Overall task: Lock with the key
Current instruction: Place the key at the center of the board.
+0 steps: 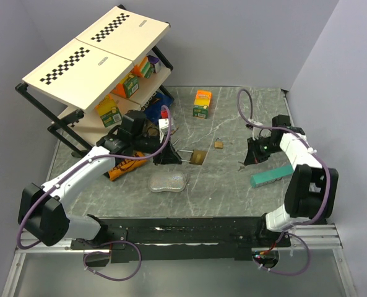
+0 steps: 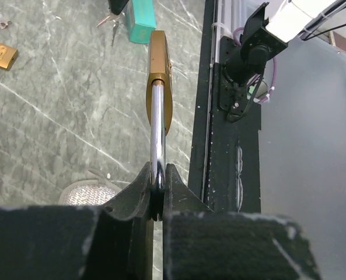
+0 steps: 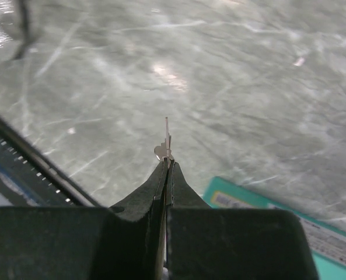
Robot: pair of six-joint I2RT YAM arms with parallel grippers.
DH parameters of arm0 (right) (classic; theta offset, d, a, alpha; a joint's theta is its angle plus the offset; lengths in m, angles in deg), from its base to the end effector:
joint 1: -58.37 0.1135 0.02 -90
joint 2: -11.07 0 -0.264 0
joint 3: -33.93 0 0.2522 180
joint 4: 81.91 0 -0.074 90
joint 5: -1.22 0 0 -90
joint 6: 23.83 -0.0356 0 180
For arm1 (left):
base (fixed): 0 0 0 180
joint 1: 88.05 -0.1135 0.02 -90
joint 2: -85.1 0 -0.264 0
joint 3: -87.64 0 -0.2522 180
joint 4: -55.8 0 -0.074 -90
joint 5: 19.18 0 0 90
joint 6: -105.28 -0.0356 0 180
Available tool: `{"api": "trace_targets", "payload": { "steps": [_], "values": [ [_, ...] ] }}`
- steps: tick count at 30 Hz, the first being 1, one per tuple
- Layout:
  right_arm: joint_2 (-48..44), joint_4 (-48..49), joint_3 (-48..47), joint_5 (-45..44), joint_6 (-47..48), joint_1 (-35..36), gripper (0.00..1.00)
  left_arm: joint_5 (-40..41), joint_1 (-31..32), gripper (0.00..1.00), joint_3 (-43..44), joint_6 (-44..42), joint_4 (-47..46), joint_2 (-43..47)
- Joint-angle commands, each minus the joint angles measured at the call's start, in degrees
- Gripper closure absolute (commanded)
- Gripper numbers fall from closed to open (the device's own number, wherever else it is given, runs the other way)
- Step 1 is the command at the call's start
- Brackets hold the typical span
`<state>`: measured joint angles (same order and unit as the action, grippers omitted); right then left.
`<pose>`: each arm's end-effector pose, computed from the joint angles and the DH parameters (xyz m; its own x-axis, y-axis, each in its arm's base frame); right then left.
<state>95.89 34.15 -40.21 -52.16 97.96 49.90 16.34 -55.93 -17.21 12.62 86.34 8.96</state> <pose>0.2714 -0.0189 0.2308 -0.7904 -0.3098 -0.5284 -0.5349 0.7694 0.3491 0.2299 -0.1785 0.3159 -0.4008 0.2835 -0.8712 0.9161 0.1102 -0.3856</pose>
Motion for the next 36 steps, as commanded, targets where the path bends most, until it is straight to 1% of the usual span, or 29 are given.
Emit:
{"api": "trace_targets", "payload": {
  "steps": [1, 9, 13, 15, 20, 23, 24, 26, 27, 28, 29, 30, 32, 34, 35, 36],
  "values": [
    [4.56, 5.43, 0.00, -5.15, -2.78, -0.32, 1.00, -1.77, 0.49, 0.99, 0.93, -1.91, -4.03, 0.99],
    [12.65, 6.58, -2.46, -8.93, -3.49, -0.41, 1.00, -2.04, 0.66, 0.99, 0.67, -2.27, -4.12, 0.11],
    [14.06, 7.89, -3.08, -9.72, -3.75, -0.50, 1.00, -2.56, 0.66, 0.99, 0.32, -2.27, -3.86, -0.32],
    [14.76, 8.60, -3.78, -9.90, -3.84, -0.50, 0.97, -2.74, 0.67, 0.99, -0.03, -1.74, -4.29, -0.41],
    [16.17, 8.42, -5.54, -9.64, -3.40, -0.50, 0.94, -2.56, 0.84, 0.99, -0.04, -2.00, -4.30, -0.94],
    [16.69, 8.34, -5.80, -9.55, -3.14, -0.50, 0.89, -2.56, 0.84, 0.99, 0.31, -2.18, -4.12, -1.38],
    [16.87, 8.08, -5.89, -9.46, -2.88, -0.50, 0.84, -2.65, 0.84, 0.99, 0.58, -2.27, -4.03, -1.47],
    [16.61, 7.37, -5.98, -9.12, -2.79, -0.58, 0.75, -2.39, 0.93, 0.99, 0.58, -2.53, -3.60, -1.73],
    [16.09, 7.20, -5.98, -8.94, -2.87, -0.58, 0.66, -2.47, 1.02, 0.99, 0.84, -2.70, -3.24, -1.99],
    [15.56, 6.76, -5.98, -8.59, -2.79, -0.50, 0.62, -2.39, 1.10, 0.99, 1.10, -3.05, -2.89, -2.00],
    [13.64, 6.58, -6.06, -7.98, -2.87, -0.50, 0.58, -2.39, 1.28, 0.99, 1.28, -3.06, -2.54, -2.34],
    [12.32, 6.58, -5.89, -6.84, -2.53, -0.50, 0.47, -2.47, 1.37, 0.99, 2.06, -3.06, -1.75, -2.61],
    [8.20, 6.58, -5.80, -5.34, -1.91, -0.58, 0.38, -2.56, 1.89, 0.99, 2.77, -2.71, -0.87, -3.57],
    [5.37, 5.97, -6.06, -2.79, -0.77, -0.50, 0.25, -2.04, 2.33, 0.99, 4.00, -1.75, 0.10, -4.28],
    [2.66, 5.27, -6.33, -2.17, -0.24, -0.41, 0.23, -1.77, 3.03, 0.99, 4.61, -1.22, 0.53, -5.24],
    [1.16, 5.00, -6.33, -0.95, 0.81, -0.41, 0.18, -1.08, 3.30, 0.99, 5.84, -0.60, 0.97, -5.77]
  ]
}}
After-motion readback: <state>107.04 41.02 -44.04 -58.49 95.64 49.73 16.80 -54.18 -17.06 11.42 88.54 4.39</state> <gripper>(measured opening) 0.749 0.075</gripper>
